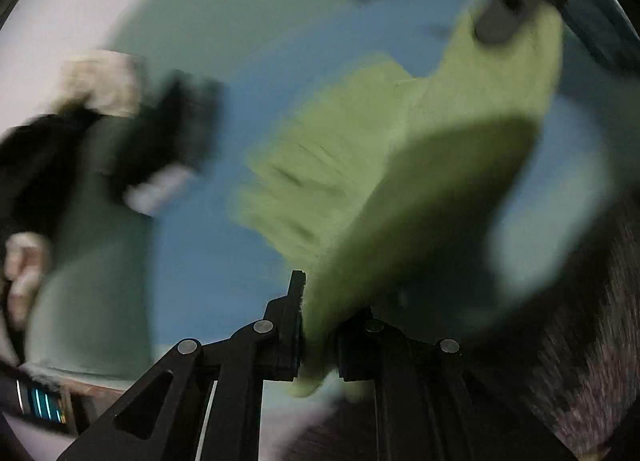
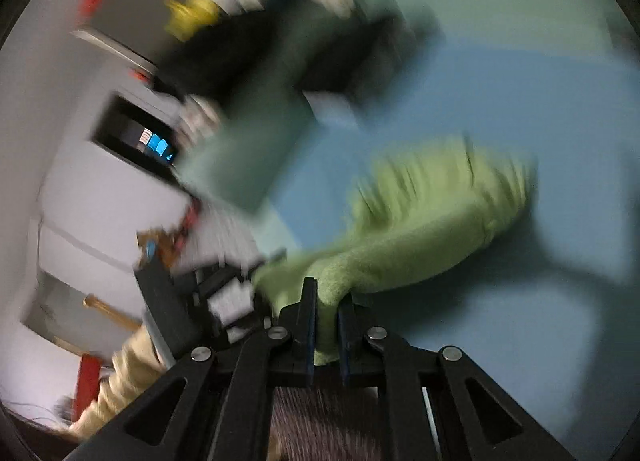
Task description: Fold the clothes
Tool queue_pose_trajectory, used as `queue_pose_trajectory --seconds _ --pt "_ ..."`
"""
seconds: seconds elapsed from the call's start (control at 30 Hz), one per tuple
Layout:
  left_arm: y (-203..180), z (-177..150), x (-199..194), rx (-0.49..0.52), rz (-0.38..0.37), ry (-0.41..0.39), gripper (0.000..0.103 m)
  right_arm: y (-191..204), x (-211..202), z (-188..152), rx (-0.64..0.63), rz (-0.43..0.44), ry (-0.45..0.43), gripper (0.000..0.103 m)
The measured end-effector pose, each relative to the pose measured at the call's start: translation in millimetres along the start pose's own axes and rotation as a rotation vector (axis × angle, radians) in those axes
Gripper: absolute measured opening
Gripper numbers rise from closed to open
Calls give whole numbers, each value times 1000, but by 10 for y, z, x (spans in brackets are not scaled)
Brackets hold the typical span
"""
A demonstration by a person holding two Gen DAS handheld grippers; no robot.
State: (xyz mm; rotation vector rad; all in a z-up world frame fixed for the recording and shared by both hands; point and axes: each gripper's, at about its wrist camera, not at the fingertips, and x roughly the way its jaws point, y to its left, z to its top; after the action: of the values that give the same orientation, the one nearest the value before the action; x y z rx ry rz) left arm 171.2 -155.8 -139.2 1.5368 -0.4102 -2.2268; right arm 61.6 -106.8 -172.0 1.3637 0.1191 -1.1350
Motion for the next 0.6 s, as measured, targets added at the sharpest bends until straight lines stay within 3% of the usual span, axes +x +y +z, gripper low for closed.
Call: queue_pose_trajectory --seconds 0.07,0.13,0.27,0.33,0.37,0.47,0.6 --pt "-161 -23 -44 56 -36 19 13 -310 300 -304 124 -20 123 10" --pt "-188 -35 -109 65 -66 25 13 -493 408 -469 208 -13 182 10" --pt "-167 -34 -251 83 -90 31 13 -626 411 -591 285 26 230 10" --pt "-93 -63 -181 121 -70 70 13 -629 398 -613 273 38 263 16" --pt "-29 -97 -120 134 -53 92 14 -626 385 -616 262 39 277 26" --pt "112 -100 -101 110 -28 124 15 -680 204 -558 244 34 228 44" --pt "254 -78 -385 32 -88 66 17 -886 -8 -419 269 15 124 51"
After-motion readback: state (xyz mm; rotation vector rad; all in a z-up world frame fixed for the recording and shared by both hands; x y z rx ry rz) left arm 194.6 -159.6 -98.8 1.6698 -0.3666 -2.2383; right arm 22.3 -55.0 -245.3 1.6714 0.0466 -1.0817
